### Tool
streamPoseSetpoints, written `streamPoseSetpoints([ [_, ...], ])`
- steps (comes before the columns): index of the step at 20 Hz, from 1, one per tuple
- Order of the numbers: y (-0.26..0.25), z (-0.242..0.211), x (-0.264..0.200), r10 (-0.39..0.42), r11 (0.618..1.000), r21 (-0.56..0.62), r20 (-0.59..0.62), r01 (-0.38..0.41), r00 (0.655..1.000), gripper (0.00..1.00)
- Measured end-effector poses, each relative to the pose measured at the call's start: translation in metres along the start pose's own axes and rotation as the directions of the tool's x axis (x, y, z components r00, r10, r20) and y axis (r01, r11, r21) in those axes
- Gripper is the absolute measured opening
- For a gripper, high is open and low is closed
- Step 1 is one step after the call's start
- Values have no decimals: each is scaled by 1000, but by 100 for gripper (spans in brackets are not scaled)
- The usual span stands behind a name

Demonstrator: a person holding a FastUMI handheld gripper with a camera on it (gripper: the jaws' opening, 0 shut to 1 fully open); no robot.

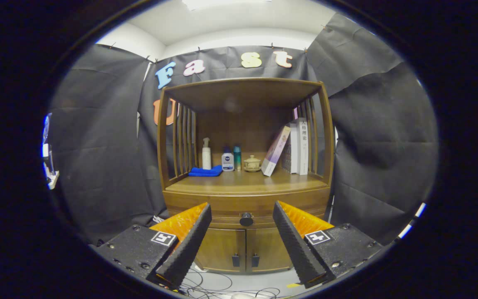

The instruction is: Pull open the drawer, take out the items inside it, and place them on the countertop above the cabinet.

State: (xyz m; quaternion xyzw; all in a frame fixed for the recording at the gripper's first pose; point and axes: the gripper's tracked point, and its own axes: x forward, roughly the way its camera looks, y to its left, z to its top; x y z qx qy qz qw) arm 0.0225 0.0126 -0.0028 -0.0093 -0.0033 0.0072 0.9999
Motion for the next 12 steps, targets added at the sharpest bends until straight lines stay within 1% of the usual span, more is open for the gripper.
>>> streamPoseSetpoints([
  [4, 1, -21, 32, 9, 1000, -10, -20, -9, 1000, 98],
  [12, -4, -86, 130, 6, 1000, -25, -103, -9, 995, 98],
])
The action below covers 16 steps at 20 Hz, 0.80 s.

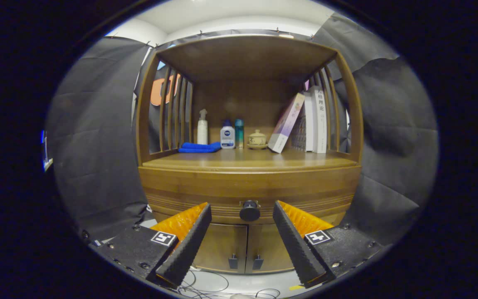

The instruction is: Pull open the drawer, take out the items inside it, and place them on the countertop above the cabinet.

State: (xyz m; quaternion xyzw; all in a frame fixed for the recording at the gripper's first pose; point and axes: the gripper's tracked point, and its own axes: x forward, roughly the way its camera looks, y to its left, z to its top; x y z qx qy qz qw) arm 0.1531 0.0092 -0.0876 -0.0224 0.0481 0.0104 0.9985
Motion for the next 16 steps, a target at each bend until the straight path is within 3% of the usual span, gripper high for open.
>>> streamPoseSetpoints([
  [5, -16, -16, 62, -38, 999, -2, -14, 38, 999, 98],
  [10, -18, -32, 84, -51, 998, -23, -47, 50, 998, 98],
  [16, -18, -41, 94, -86, 996, -42, -55, 84, 995, 70],
])
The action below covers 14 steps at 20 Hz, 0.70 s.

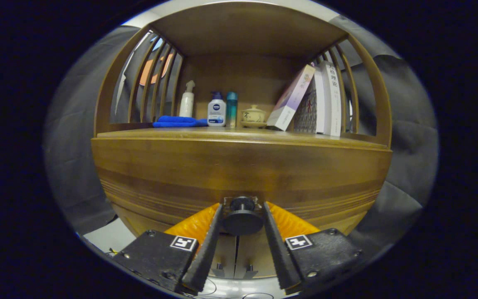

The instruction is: Pull open the drawer, take out the items inside it, and place them on the countertop above the cabinet.

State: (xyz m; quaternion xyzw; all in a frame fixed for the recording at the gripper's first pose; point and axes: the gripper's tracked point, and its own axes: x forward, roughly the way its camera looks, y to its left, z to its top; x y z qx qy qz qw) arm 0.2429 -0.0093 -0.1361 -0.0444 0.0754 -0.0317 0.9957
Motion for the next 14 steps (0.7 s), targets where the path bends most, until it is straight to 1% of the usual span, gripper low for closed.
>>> streamPoseSetpoints([
  [2, 2, 0, 1, -4, 1000, 24, -8, 4, 1000, 61],
  [3, 0, -1, 2, -22, 999, 40, -15, 23, 1000, 56],
  [4, 1, 0, -6, -20, 999, 48, -16, 21, 1000, 52],
  [5, 1, 0, 1, -12, 999, 38, -21, 13, 1000, 50],
  [8, 1, -2, 0, -6, 1000, 17, -44, 7, 999, 45],
  [11, 1, -3, -3, -9, 1000, 18, -60, 10, 998, 43],
  [14, 0, -5, -13, -20, 1000, -15, -53, 19, 998, 42],
])
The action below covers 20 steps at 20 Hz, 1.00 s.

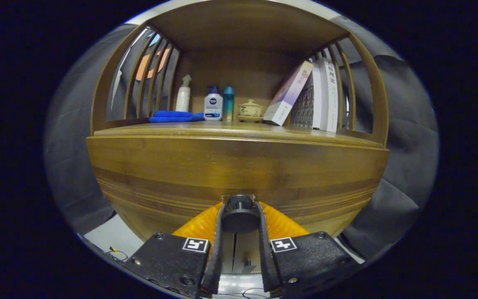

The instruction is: Pull open the drawer, take out the items inside it, and place them on the countertop above the cabinet.

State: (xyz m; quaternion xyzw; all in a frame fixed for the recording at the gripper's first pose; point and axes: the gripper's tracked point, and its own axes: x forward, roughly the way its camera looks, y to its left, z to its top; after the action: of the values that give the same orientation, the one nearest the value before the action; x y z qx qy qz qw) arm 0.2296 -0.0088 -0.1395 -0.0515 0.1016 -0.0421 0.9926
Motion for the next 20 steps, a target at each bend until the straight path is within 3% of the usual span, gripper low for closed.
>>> streamPoseSetpoints([
  [20, -6, -31, -111, 29, 999, 26, -19, -28, 999, 41],
])
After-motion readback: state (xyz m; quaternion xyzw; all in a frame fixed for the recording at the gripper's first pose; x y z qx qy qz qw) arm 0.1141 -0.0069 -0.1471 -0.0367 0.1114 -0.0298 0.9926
